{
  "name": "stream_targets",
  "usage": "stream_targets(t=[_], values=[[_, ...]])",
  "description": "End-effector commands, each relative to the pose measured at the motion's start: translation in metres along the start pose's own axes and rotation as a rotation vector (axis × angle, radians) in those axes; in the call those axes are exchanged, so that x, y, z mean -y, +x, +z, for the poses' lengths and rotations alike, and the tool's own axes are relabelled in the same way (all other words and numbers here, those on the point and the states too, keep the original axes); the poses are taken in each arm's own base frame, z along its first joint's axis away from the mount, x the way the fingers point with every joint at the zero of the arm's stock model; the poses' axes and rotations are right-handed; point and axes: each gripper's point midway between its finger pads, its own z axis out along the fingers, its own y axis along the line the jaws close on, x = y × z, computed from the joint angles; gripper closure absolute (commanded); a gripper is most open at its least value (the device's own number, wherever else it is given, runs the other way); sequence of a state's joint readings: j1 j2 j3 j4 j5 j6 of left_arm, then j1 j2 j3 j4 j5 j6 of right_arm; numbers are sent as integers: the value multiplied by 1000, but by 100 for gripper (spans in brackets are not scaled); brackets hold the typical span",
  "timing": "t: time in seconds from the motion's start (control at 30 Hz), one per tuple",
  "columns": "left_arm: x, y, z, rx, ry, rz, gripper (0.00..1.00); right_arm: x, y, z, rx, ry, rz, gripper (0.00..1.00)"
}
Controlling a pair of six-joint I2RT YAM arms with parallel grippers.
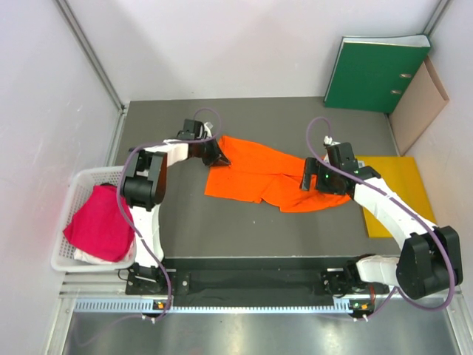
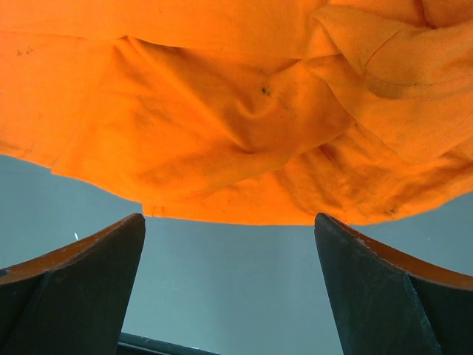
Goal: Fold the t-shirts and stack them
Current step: Flatten out the tshirt
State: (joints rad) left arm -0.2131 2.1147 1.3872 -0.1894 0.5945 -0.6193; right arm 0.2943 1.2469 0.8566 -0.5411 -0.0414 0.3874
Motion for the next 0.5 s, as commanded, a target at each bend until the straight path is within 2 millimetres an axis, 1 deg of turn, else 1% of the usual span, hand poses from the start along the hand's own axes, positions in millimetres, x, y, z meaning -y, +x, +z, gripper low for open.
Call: stream_targets(t=[0.0, 0.07, 0.1, 0.17, 0.2, 0.23, 0.3, 0.33, 0.37, 0.4, 0.43, 0.47], values=[[22, -31, -7, 72, 26, 72, 100, -6, -17, -4, 56, 0, -9, 3], [34, -41, -17, 103, 39, 95, 100, 0, -17, -4, 63, 38, 13, 3], [35, -43, -22, 110, 26, 95, 100, 3, -17, -5, 68, 49, 23, 2], [44, -55, -36, 149, 23, 128, 100, 8, -16, -3, 75, 65, 64, 2], [40, -61, -43, 168, 1, 129, 100, 10, -15, -3, 74, 69, 82, 2], [47, -66, -54, 194, 1, 140, 100, 14, -11, 0, 68, 76, 101, 2], [44, -77, -69, 233, -13, 137, 100, 22, -12, 0, 83, 88, 159, 2], [45, -82, -80, 258, -23, 137, 100, 27, -8, 2, 80, 96, 181, 2], [44, -85, -87, 274, -27, 135, 100, 33, -14, 3, 104, 100, 223, 2], [39, -92, -96, 295, -35, 126, 100, 36, -15, 3, 116, 96, 241, 2], [38, -94, -104, 309, -39, 125, 100, 40, -11, 6, 111, 94, 258, 2], [38, -96, -109, 319, -39, 124, 100, 46, -17, 6, 138, 97, 281, 3]])
